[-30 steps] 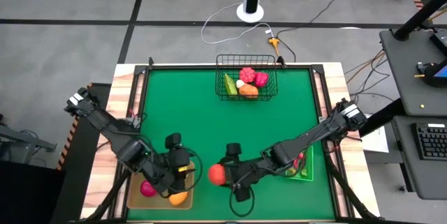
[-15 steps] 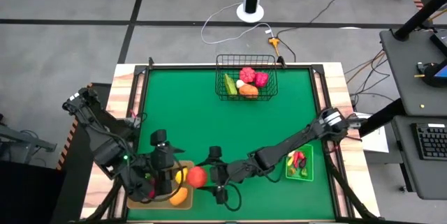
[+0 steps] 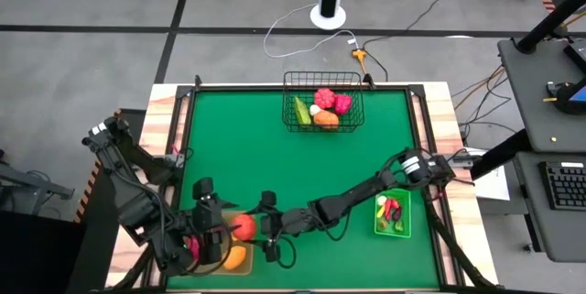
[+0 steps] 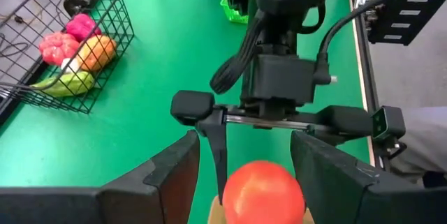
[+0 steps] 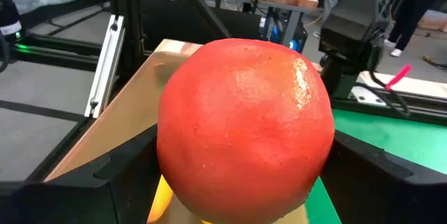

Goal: Sort produce into baskets
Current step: Put the orange into the orange bin

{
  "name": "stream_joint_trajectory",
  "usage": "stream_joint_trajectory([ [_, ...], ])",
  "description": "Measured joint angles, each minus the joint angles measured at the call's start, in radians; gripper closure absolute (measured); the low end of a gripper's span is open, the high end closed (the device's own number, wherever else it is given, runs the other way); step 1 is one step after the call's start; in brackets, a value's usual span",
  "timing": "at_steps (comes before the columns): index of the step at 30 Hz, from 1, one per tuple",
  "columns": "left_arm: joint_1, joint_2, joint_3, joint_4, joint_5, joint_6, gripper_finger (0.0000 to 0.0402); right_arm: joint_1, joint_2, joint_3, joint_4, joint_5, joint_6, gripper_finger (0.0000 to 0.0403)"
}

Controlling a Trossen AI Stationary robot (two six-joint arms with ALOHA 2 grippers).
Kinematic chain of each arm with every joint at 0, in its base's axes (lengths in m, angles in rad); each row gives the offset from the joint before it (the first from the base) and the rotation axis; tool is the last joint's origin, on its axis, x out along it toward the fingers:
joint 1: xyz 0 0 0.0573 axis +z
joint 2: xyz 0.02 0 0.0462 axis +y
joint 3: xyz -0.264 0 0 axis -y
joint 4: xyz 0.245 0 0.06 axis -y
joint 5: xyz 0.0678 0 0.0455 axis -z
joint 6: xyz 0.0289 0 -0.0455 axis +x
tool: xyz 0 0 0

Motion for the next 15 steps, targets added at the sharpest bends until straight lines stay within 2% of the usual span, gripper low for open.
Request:
stream_joint_trajectory([
  [4,-0.006,0.018,0.000,0.000,0.001,-0.022,0.0196,-0.004,0.022,0.011,-0.004,-0.003,0.000,0.0078],
  [12,-0.012,0.064,0.000,-0.001,0.003,-0.055,0.0196,-0.013,0.023,0.012,-0.050,-0.100,0.038,0.0078],
  [15,-0.012,0.091,0.000,-0.001,0.003,-0.075,0.0196,-0.011,0.023,0.012,-0.058,-0.107,0.037,0.0078],
])
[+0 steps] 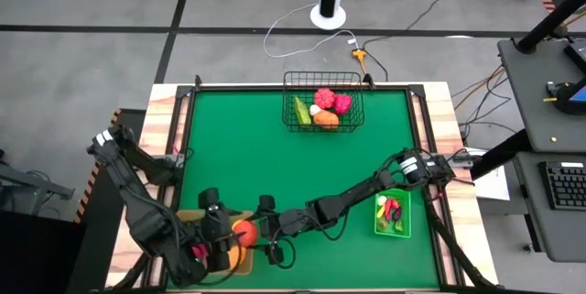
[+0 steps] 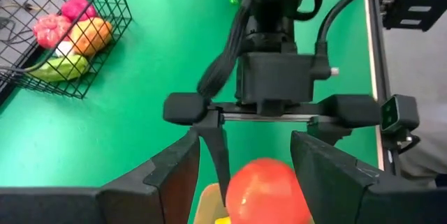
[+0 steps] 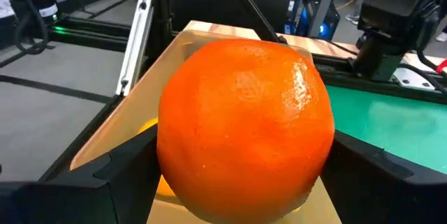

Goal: Sort produce into baskets
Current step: Put the orange into the orange bin

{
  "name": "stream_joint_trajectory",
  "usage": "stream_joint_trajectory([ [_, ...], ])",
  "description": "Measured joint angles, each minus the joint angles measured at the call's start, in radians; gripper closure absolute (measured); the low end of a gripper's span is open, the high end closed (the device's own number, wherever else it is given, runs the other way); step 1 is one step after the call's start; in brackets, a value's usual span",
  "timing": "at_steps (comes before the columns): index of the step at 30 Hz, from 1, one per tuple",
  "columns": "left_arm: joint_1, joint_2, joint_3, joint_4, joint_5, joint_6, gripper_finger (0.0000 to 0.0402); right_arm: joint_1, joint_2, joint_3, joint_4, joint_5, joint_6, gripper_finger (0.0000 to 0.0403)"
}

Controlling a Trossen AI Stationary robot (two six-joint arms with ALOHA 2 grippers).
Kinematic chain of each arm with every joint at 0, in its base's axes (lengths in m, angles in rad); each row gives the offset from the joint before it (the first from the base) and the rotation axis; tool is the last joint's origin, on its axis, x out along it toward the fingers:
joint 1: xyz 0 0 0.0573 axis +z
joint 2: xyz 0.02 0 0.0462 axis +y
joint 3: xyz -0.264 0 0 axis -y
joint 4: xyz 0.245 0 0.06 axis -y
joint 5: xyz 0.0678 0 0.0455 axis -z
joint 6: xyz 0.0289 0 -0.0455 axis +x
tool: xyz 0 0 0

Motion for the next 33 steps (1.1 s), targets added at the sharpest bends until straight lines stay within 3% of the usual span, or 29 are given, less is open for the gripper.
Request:
stream_joint_trajectory([
  [14,0.000,0.093,0.000,-0.005,0.000,-0.030,0.0196,-0.012,0.079,0.050,0.080,0.010,0.008,0.0063],
  [33,-0.002,0.097,-0.004,-0.014,0.011,-0.055,0.0196,-0.022,0.093,0.082,-0.025,-0.025,0.053,0.0062],
])
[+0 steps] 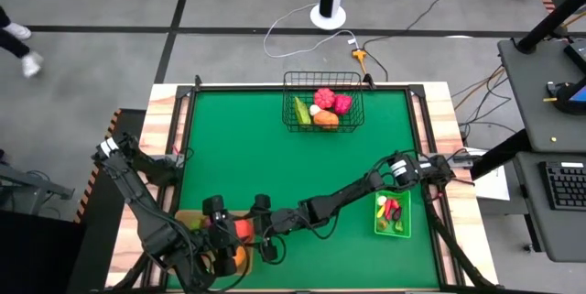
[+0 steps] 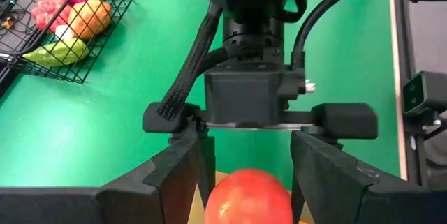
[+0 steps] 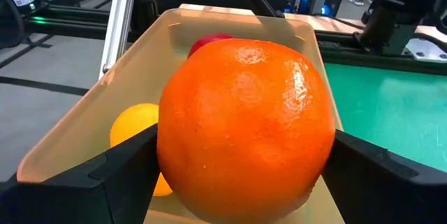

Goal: Sort produce into baskets
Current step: Put the orange into the orange bin, then move the strawberry into the orange bin

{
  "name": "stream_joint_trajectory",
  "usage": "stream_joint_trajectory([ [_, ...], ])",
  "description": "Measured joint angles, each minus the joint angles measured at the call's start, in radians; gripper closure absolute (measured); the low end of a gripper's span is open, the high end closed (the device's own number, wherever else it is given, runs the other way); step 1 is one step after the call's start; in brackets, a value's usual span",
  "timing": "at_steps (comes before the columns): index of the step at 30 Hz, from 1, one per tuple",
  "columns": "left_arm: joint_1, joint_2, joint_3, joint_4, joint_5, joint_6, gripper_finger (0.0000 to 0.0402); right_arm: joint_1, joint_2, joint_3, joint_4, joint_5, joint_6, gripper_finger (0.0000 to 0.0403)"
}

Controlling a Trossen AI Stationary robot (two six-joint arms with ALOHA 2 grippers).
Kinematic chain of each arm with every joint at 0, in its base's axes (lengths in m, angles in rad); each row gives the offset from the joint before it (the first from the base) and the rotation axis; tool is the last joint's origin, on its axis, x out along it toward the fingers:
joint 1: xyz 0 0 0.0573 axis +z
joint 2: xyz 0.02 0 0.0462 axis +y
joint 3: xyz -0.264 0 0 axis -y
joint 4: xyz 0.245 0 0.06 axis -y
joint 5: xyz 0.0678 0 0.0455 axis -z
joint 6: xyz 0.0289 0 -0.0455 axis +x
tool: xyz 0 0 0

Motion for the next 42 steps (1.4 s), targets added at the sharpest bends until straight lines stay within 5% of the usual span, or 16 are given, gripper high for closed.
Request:
stream_joint_trajectory([
  [16,0.001,0.000,-0.163,0.072,0.066,-0.071,0.0196,0.000,-0.012,0.068,-0.088,-0.003,-0.020,0.0038],
  [27,0.001,0.000,-0.138,0.050,0.070,-0.068,0.0196,0.000,-0.022,0.122,-0.219,-0.023,-0.044,0.0033],
  [34,-0.002,-0.004,-0.113,-0.005,0.068,-0.067,0.0196,0.001,-0.130,0.122,-0.489,-0.019,-0.052,0.0033],
  [42,-0.006,-0.010,-0.104,-0.035,0.024,-0.041,0.0196,0.005,-0.301,0.120,-1.016,-0.014,0.008,0.0034],
])
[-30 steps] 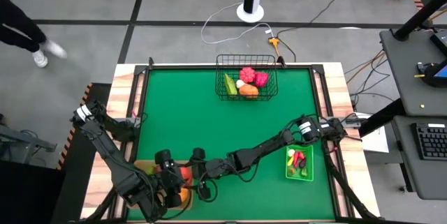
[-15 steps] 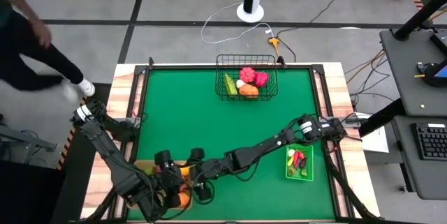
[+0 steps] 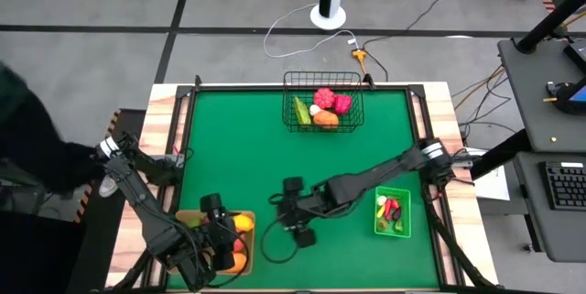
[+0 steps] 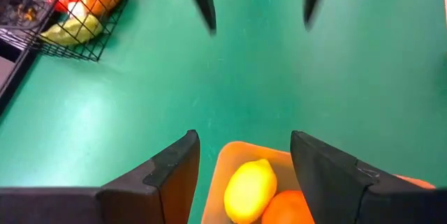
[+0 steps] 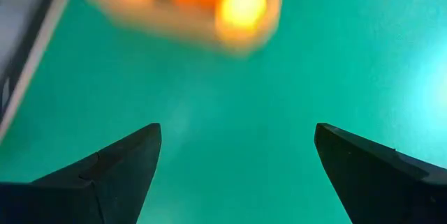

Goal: Sort produce into baskets
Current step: Move the strawberry into the orange bin

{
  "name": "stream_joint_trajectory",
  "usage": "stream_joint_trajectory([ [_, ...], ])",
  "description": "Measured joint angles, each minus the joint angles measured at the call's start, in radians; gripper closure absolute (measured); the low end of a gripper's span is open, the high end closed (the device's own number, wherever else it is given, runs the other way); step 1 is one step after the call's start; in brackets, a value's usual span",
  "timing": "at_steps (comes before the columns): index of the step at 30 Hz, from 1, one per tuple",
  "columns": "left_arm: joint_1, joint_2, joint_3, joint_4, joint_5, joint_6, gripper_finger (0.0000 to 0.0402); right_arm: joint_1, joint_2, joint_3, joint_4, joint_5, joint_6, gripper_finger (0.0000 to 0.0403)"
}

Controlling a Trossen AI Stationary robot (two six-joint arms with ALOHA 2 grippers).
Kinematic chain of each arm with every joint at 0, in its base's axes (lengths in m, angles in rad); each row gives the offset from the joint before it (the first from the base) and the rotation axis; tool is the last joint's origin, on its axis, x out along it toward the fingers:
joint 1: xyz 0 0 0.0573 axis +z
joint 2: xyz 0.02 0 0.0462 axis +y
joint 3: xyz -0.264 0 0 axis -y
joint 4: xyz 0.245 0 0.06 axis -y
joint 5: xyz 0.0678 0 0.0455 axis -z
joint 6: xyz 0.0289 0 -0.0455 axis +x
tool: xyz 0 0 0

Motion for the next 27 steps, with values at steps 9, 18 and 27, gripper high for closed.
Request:
stream_joint_trajectory([
  [9,0.028,-0.001,-0.001,0.097,-0.011,0.112,0.0196,0.059,-0.220,-0.021,-0.635,0.010,0.220,0.0035],
  [18,0.070,-0.001,-0.001,0.290,-0.010,0.387,0.0196,0.191,-0.494,-0.322,-0.685,0.043,0.601,0.0035],
  [27,0.138,-0.001,-0.002,0.305,-0.010,0.480,0.0196,0.339,-0.642,-0.630,-0.687,-0.059,0.984,0.0035],
])
